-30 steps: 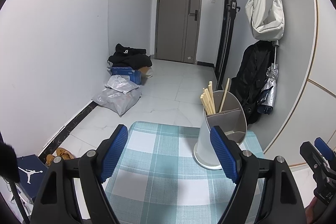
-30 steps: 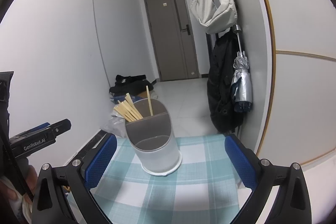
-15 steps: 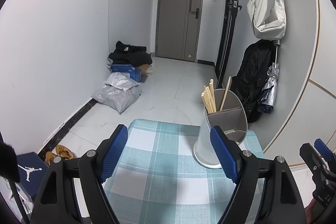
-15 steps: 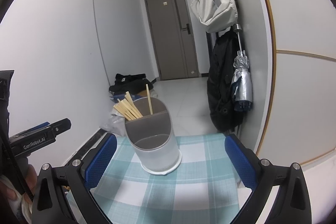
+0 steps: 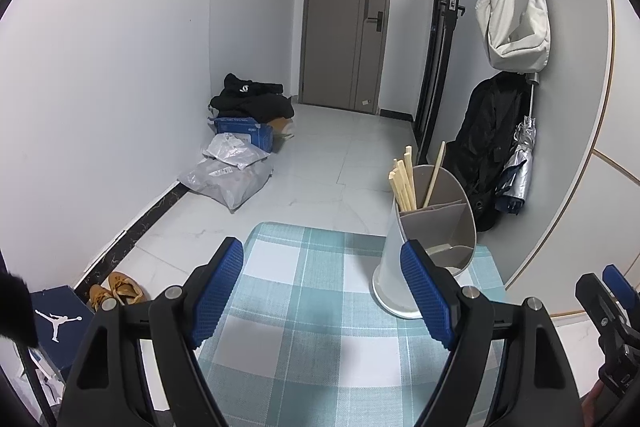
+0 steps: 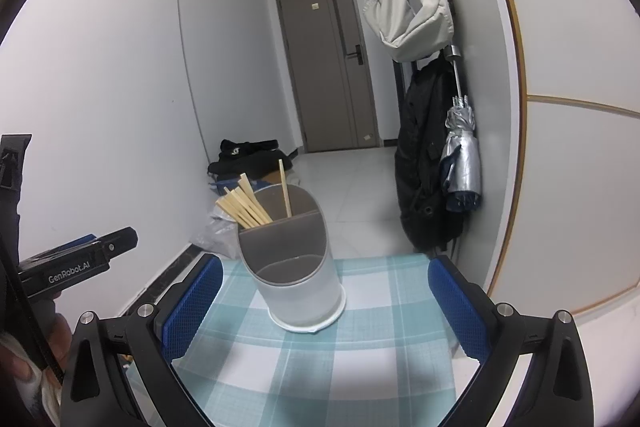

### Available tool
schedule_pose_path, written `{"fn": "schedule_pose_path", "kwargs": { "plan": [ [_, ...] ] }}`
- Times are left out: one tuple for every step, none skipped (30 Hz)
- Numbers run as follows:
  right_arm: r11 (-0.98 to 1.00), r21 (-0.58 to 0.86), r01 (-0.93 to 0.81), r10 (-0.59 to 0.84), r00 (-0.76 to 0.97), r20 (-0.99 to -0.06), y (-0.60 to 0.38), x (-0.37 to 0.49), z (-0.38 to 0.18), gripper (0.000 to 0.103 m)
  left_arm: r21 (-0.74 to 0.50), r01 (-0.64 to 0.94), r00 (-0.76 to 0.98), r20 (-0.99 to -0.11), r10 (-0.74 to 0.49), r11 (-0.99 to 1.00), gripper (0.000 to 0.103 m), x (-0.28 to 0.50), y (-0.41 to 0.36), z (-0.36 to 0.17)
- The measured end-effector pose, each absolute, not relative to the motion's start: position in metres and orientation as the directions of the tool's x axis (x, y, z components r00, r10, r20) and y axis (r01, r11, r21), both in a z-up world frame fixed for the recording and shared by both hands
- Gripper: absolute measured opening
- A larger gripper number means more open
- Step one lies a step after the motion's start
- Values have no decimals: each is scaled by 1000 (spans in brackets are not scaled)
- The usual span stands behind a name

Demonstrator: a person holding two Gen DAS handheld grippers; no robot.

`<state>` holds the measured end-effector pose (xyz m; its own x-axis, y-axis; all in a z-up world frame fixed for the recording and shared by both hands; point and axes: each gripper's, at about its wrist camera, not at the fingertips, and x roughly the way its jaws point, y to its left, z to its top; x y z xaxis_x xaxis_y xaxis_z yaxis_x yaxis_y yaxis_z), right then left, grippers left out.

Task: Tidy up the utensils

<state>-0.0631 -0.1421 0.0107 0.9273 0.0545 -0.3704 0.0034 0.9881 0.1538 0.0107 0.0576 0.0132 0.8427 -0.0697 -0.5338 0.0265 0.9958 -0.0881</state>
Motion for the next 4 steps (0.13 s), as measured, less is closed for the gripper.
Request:
{"fn": "schedule_pose_path", "kwargs": {
  "plan": [
    [988, 155, 4, 55, 927, -372, -142, -63, 11, 103, -90, 26, 842, -535, -70, 996, 79, 11, 58, 13],
    [988, 156, 3, 56, 927, -372, -142, -63, 11, 103, -90, 21, 843, -533, -66, 996, 79, 11, 59, 13],
    [988, 157, 3, 56, 926, -373, -142, -63, 11, 103, -88, 13, 845, -532, -58, 996, 79, 11, 59, 12],
    [988, 156, 3, 56, 926, -375, -142, -62, 10, 103, -89, 11, 841, -537, -57, 996, 79, 12, 60, 11]
  ]
}}
